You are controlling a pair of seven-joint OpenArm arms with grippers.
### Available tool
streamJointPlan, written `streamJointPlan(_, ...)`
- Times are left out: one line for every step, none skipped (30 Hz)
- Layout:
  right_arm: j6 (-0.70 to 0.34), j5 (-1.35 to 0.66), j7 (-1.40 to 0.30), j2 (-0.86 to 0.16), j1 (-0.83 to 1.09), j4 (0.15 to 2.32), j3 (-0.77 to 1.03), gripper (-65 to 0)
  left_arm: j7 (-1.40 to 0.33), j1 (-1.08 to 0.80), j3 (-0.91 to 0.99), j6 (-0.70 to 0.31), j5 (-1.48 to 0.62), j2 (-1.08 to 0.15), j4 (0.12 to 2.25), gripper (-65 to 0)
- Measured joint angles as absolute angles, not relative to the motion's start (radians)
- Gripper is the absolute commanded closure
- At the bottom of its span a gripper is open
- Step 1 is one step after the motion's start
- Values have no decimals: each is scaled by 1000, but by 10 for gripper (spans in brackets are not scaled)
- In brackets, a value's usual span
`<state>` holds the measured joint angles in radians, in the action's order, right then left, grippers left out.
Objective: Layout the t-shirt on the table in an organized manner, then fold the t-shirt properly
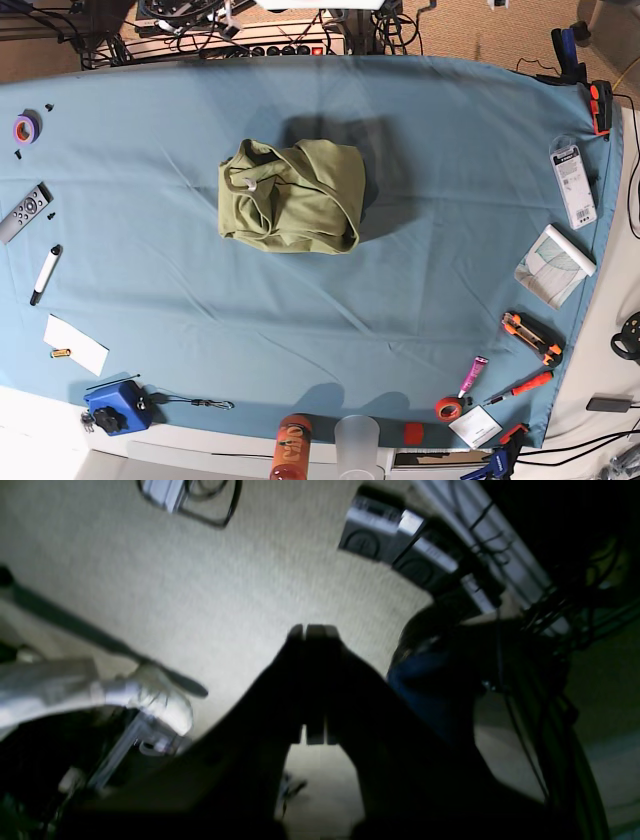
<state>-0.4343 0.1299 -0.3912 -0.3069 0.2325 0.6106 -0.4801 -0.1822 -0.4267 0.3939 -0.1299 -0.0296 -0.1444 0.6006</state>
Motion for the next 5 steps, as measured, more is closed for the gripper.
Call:
streamJointPlan(-434, 130, -407, -307, 233, 611, -480, 0, -183, -427, 394, -130, -30, -146, 607, 0)
streamJointPlan(-434, 131, -411, -310, 233, 611, -480, 0, -183, -427, 394, -126, -30, -147, 611, 0)
streamJointPlan(-434, 130, -412, -315, 233, 611, -480, 0, -183, -426, 394, -126, -30, -147, 614, 0)
streamJointPlan(-433, 130, -412, -319, 233, 611, -480, 0, -182, -426, 394, -126, -30, -146, 615, 0)
streamJointPlan(-432, 131, -412, -321, 233, 611, -480, 0, -182, -426, 394, -127, -30, -144, 615, 0)
